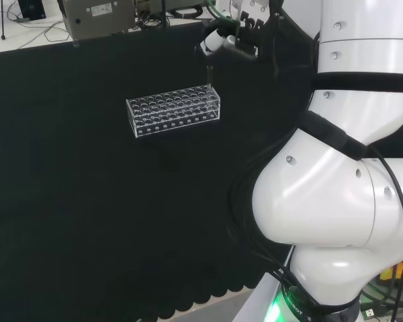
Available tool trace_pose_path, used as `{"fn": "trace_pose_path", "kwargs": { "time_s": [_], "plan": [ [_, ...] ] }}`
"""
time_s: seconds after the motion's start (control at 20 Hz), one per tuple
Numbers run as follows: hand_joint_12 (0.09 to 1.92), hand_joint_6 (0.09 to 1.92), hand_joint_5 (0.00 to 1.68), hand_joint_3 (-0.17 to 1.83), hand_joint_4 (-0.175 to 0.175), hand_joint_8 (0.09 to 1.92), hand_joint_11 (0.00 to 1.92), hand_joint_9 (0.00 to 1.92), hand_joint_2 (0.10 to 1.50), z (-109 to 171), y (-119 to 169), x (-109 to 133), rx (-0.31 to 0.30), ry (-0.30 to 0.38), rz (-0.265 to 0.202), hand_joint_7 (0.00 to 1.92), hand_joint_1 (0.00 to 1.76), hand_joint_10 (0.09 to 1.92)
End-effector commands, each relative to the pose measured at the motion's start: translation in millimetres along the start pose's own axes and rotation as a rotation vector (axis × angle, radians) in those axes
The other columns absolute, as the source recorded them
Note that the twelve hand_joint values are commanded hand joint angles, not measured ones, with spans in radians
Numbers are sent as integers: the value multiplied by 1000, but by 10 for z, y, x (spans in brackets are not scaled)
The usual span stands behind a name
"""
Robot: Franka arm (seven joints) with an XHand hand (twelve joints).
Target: Put the test tube back in the rack.
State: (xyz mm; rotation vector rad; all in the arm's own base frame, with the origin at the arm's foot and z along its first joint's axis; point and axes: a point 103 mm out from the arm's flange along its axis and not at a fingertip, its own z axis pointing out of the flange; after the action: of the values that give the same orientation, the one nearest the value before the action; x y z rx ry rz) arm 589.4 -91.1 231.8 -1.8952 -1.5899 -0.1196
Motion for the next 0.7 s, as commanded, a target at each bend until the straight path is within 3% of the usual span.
{"fn": "trace_pose_path", "kwargs": {
  "time_s": [0.05, 0.7],
  "plan": [
    [1473, 198, 132, -169, 24, 607, 0, 0, 846, -172, -137, 157, -18, -33, -40, 0, 836, 900],
    [1451, 104, 125, -155, 24, 542, 0, 0, 838, -567, -484, 385, -83, -70, -67, 0, 821, 900]
  ]
}}
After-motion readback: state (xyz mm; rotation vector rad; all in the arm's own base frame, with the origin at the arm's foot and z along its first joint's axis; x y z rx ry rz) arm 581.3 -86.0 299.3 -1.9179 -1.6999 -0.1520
